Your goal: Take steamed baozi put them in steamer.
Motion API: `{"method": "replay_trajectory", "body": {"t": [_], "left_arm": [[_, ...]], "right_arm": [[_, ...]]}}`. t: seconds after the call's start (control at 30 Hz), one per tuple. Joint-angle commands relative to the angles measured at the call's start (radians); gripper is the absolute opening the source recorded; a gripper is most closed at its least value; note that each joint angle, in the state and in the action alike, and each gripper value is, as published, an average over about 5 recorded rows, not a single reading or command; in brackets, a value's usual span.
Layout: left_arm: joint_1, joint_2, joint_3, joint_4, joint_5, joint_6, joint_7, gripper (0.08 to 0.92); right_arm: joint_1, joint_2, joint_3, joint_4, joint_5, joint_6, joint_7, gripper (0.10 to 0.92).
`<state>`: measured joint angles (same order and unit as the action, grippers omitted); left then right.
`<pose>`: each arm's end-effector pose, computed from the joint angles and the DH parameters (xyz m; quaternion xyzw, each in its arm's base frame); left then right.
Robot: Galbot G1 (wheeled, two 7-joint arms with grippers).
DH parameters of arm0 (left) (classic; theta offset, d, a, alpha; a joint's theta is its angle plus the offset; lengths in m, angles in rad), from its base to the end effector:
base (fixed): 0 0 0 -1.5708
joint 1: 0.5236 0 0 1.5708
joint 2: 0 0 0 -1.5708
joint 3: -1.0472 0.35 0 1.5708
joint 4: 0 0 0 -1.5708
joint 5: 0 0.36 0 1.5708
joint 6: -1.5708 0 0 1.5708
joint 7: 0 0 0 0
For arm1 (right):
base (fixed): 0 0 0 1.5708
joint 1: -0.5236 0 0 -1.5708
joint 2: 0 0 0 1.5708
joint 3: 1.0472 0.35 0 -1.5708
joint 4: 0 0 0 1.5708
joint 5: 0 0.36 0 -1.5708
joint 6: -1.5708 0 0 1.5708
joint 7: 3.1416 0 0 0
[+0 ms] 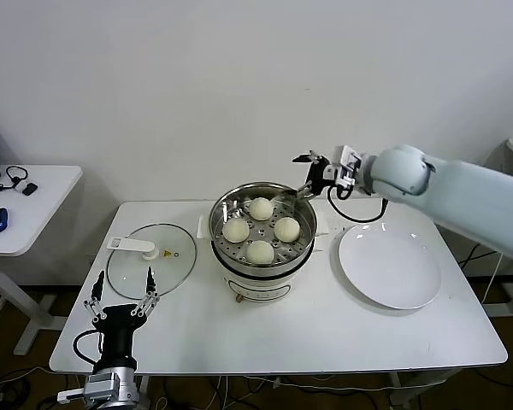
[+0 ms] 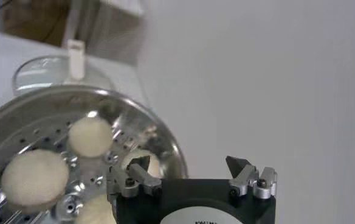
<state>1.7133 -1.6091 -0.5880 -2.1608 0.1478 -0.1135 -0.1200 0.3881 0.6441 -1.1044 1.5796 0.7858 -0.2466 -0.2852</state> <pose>0.1418 0.0135 -0.3027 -0.0896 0.9927 0.0779 0.0200 0.4883 -0.0615 -0.0873 0.4068 -0.8246 0.3730 0.1240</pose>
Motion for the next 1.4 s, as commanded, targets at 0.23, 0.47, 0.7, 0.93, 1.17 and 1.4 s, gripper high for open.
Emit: {"method": "replay_trajectory", "body": {"t": [0.23, 0.47, 0.7, 0.93, 1.17, 1.4], "left_arm": [[0.003, -0.049, -0.005, 0.009, 0.011, -0.004, 0.0, 0.823], [0.011, -0.049, -0.005, 0.015, 0.015, -0.016, -0.003, 0.823], [0.02, -0.049, -0.006, 0.025, 0.018, -0.03, -0.007, 0.823], [0.025, -0.049, -0.001, 0.028, 0.028, -0.039, -0.012, 0.823], [0.029, -0.049, 0.009, 0.021, 0.038, -0.039, -0.014, 0.823], [0.029, -0.049, 0.006, 0.023, 0.038, -0.04, -0.014, 0.823]], "right_arm": [[-1.267, -0.111, 1.26, 0.358, -0.219, 0.184, 0.339, 0.823], [-1.676, 0.235, 1.609, 0.397, -0.372, 0.378, 0.311, 0.823], [-1.813, 0.473, 1.668, 0.413, -0.466, 0.44, 0.301, 0.823], [-1.95, 0.608, 1.558, 0.421, -0.551, 0.525, 0.315, 0.823], [-2.038, 0.642, 1.452, 0.417, -0.584, 0.603, 0.355, 0.823], [-2.06, 0.647, 1.452, 0.418, -0.586, 0.619, 0.356, 0.823]]}}
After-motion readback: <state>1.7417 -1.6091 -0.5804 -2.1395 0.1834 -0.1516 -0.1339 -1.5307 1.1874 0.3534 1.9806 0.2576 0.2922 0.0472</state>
